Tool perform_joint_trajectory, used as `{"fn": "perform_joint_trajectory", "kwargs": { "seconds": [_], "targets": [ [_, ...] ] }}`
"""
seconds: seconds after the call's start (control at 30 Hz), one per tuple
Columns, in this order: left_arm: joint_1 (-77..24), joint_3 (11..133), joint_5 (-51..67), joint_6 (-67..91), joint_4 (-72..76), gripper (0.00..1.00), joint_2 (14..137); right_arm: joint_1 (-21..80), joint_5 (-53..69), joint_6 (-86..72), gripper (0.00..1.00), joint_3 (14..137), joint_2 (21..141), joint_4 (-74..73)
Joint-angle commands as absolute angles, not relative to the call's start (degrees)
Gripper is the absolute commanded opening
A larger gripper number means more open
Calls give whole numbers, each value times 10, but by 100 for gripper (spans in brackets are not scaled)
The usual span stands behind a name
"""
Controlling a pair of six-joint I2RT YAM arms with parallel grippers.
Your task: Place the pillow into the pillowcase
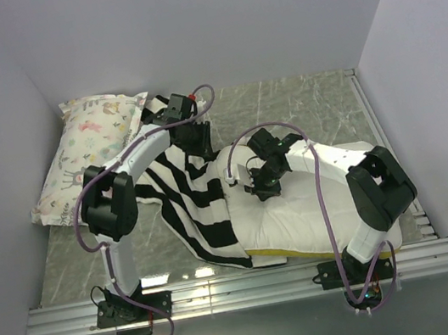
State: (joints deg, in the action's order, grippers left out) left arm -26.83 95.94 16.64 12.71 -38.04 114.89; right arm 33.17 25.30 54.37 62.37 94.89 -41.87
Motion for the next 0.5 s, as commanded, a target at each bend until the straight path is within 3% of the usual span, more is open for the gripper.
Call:
{"fn": "perform_joint_trajectory", "kwargs": {
  "seconds": [0.0,0.07,0.23,0.37,0.47],
  "targets": [
    [-271,971,179,123,-377,31,1144,347,255,552,0,606,967,-483],
    [-271,983,199,127,-364,16,1149,348,255,552,0,606,969,-483],
    [-272,1018,253,138,-348,8,1167,348,254,553,0,608,976,-484],
    [-272,1020,278,144,-352,33,1172,348,251,554,0,603,974,-483],
    [-272,998,270,147,-346,40,1163,347,250,555,0,601,969,-483]
  ]
}}
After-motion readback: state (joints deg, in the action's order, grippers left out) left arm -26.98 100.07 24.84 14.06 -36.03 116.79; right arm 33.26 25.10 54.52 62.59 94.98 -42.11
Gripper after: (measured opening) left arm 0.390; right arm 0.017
